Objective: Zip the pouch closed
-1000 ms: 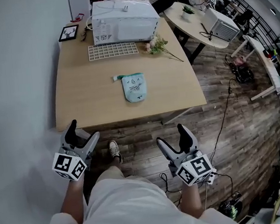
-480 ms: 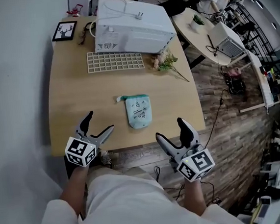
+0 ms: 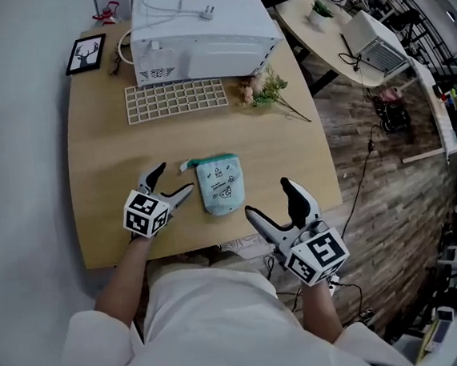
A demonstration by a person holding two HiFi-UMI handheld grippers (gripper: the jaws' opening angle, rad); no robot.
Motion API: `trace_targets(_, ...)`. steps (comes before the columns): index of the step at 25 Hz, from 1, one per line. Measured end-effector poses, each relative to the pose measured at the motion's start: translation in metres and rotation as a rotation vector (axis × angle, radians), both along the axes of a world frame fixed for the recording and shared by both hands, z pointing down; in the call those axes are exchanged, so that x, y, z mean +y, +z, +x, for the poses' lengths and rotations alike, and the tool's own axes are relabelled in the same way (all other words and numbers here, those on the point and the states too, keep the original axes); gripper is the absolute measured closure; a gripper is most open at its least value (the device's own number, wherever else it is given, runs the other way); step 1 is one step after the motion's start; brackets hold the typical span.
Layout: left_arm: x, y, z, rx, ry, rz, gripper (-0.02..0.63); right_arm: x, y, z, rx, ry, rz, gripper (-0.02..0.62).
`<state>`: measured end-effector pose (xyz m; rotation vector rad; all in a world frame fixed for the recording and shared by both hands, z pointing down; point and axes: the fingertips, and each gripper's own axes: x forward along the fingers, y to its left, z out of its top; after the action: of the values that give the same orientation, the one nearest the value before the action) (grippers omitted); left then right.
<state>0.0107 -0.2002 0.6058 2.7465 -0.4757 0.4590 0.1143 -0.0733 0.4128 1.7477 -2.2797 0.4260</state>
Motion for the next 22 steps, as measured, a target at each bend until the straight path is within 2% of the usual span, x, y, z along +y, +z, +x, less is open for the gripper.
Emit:
trace_targets(3, -0.012, 0.019, 0.019, -0.066, 0.005, -0.011, 0.227, -0.010, 0.003, 0.018, -0.027, -0.032, -0.006, 0.206)
trace_targets(5, -0.020, 0.032, 0.027, -0.136, 0.021, -0.013, 0.238, -0.020, 0.006, 0.026, -0.037, -0.056, -0.005, 0.206)
trace_targets(7, -0.029, 0.044, 0.029, -0.194, 0.013, -0.015, 0.276, -0.032, 0.011, 0.030, -0.050, -0.086, -0.005, 0.206)
trace_targets(10, -0.036, 0.058, 0.031, -0.236, -0.024, -0.033, 0.296, -0.044, 0.018, 0.032, -0.060, -0.141, -0.013, 0.206)
trace_targets(12, -0.035, 0.064, 0.035, -0.272, -0.012, -0.028, 0.310, -0.052, 0.023, 0.035, -0.071, -0.167, -0.019, 0.206)
trace_targets(14, -0.031, 0.069, 0.040, -0.306, 0.009, -0.027, 0.358, -0.058, 0.029, 0.037, -0.085, -0.187, -0.026, 0.206)
trace_targets(17, -0.027, 0.078, 0.044, -0.324, 0.005, -0.078, 0.410, -0.065, 0.033, 0.037, -0.103, -0.228, -0.038, 0.206)
trace_targets(21, -0.020, 0.097, 0.043, -0.418, 0.006, -0.125, 0.558, -0.073, 0.036, 0.042, -0.107, -0.256, -0.044, 0.206)
trace_targets(22, -0.019, 0.098, 0.042, -0.420, -0.002, -0.124, 0.565, -0.075, 0.036, 0.044, -0.107, -0.262, -0.044, 0.206)
